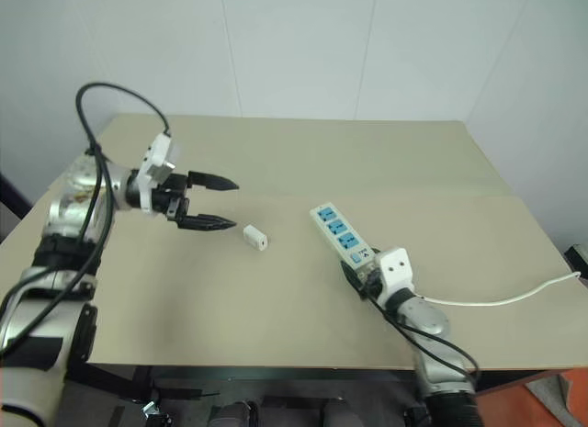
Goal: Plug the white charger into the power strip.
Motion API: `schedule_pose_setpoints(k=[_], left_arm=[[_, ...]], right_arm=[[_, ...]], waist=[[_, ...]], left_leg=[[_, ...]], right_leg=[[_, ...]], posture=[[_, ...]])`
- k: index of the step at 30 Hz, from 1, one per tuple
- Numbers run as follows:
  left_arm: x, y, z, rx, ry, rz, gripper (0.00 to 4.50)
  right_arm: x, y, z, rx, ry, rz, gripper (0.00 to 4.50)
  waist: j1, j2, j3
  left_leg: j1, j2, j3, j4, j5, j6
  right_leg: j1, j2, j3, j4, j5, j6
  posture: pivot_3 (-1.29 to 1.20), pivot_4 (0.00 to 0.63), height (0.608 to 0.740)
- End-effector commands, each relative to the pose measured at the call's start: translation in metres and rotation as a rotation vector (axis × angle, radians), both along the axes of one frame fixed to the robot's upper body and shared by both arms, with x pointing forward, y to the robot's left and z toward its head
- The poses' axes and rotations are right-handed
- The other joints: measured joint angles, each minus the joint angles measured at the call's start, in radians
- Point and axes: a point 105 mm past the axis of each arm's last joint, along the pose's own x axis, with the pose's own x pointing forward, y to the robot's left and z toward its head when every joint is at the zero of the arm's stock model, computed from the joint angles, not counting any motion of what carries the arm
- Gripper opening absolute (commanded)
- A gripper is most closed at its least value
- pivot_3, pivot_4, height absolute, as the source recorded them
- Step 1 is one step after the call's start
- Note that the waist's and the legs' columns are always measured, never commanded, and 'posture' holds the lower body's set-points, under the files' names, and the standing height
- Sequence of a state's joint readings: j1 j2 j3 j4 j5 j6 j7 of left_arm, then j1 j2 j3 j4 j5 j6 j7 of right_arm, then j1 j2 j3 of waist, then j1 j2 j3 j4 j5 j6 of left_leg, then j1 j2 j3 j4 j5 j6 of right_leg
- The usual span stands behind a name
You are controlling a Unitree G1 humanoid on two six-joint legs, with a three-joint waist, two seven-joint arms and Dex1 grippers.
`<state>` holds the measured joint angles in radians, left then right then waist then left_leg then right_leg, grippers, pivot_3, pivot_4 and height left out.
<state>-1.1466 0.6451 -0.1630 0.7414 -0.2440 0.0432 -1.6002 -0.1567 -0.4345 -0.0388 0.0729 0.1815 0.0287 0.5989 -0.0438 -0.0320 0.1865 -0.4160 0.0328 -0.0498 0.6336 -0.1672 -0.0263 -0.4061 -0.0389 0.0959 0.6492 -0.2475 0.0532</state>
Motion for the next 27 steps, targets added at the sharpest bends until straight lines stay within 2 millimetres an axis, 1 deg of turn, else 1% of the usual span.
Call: schedule_pose_setpoints(k=[1, 4, 6, 9, 12, 14, 17, 21, 23, 27], left_arm=[[0.008, -0.024, 0.013, 0.216, -0.145, -0.091, 4.5], [0.013, -0.046, 0.017, 0.382, -0.219, -0.157, 4.5], [0.015, -0.057, 0.018, 0.471, -0.256, -0.194, 4.5], [0.015, -0.062, 0.016, 0.597, -0.304, -0.238, 4.5], [0.015, -0.067, 0.012, 0.77, -0.352, -0.293, 4.5], [0.015, -0.069, 0.009, 0.848, -0.366, -0.317, 4.5], [0.015, -0.069, 0.003, 1.0, -0.406, -0.379, 4.5], [0.014, -0.076, -0.002, 1.089, -0.415, -0.417, 4.5], [0.016, -0.076, -0.008, 1.173, -0.445, -0.439, 4.5], [0.017, -0.083, -0.018, 1.242, -0.46, -0.464, 4.5]], right_arm=[[-0.01, -0.024, -0.001, -0.078, 0.083, 0.131, 3.41], [-0.015, -0.044, 0.002, -0.094, 0.158, 0.208, 3.41], [-0.021, -0.05, 0.004, -0.1, 0.19, 0.282, 3.41], [-0.027, -0.053, 0.006, -0.101, 0.213, 0.361, 3.41], [-0.036, -0.05, 0.013, -0.073, 0.206, 0.471, 3.41], [-0.042, -0.044, 0.016, -0.075, 0.205, 0.541, 3.41], [-0.049, -0.03, 0.02, -0.094, 0.202, 0.647, 3.41], [-0.048, -0.016, 0.024, -0.117, 0.178, 0.702, 3.41], [-0.051, -0.006, 0.026, -0.129, 0.166, 0.762, 3.41], [-0.05, 0.012, 0.03, -0.129, 0.145, 0.81, 3.41]], waist=[[0.001, 0.0, 0.0], [0.0, -0.001, 0.0], [0.0, -0.001, 0.0], [-0.01, -0.001, 0.001], [-0.017, -0.002, 0.002], [-0.02, -0.002, 0.003], [-0.024, -0.002, 0.005], [-0.025, -0.002, 0.007], [-0.026, -0.002, 0.008], [-0.024, -0.002, 0.009]], left_leg=[[-0.001, -0.001, 0.0, 0.0, 0.0, 0.0], [-0.001, -0.001, 0.001, 0.0, 0.0, 0.0], [-0.003, -0.001, 0.0, 0.0, 0.0, 0.0], [-0.005, -0.001, 0.0, -0.001, -0.001, 0.001], [-0.006, -0.001, 0.0, 0.0, -0.001, 0.001], [-0.007, -0.001, 0.0, 0.0, -0.001, 0.001], [-0.007, -0.002, 0.0, 0.001, -0.001, 0.001], [-0.008, -0.002, 0.0, 0.002, -0.001, 0.001], [-0.008, -0.002, 0.0, 0.003, -0.001, 0.001], [-0.01, -0.002, 0.0, 0.002, -0.001, 0.001]], right_leg=[[0.0, 0.0, 0.0, -0.002, 0.0, 0.001], [0.001, -0.001, 0.001, -0.004, 0.001, 0.001], [0.001, -0.001, 0.001, -0.005, 0.001, 0.002], [-0.002, -0.001, 0.002, -0.005, 0.001, 0.002], [-0.003, 0.0, 0.001, -0.005, 0.0, 0.002], [-0.003, 0.0, 0.002, -0.005, 0.001, 0.002], [-0.003, -0.001, 0.002, -0.004, 0.001, 0.003], [-0.004, -0.001, 0.002, -0.003, 0.001, 0.003], [-0.004, -0.001, 0.002, -0.003, 0.001, 0.003], [-0.007, -0.001, 0.002, -0.002, 0.001, 0.003]], posture=[[0.0, 0.15, 0.74], [0.0, 0.15, 0.74], [0.0, 0.15, 0.74], [0.0, 0.15, 0.74], [0.0, 0.15, 0.74], [0.0, 0.15, 0.74], [0.0, 0.15, 0.74], [0.0, 0.15, 0.74], [0.0, 0.15, 0.74], [0.0, 0.15, 0.74]])
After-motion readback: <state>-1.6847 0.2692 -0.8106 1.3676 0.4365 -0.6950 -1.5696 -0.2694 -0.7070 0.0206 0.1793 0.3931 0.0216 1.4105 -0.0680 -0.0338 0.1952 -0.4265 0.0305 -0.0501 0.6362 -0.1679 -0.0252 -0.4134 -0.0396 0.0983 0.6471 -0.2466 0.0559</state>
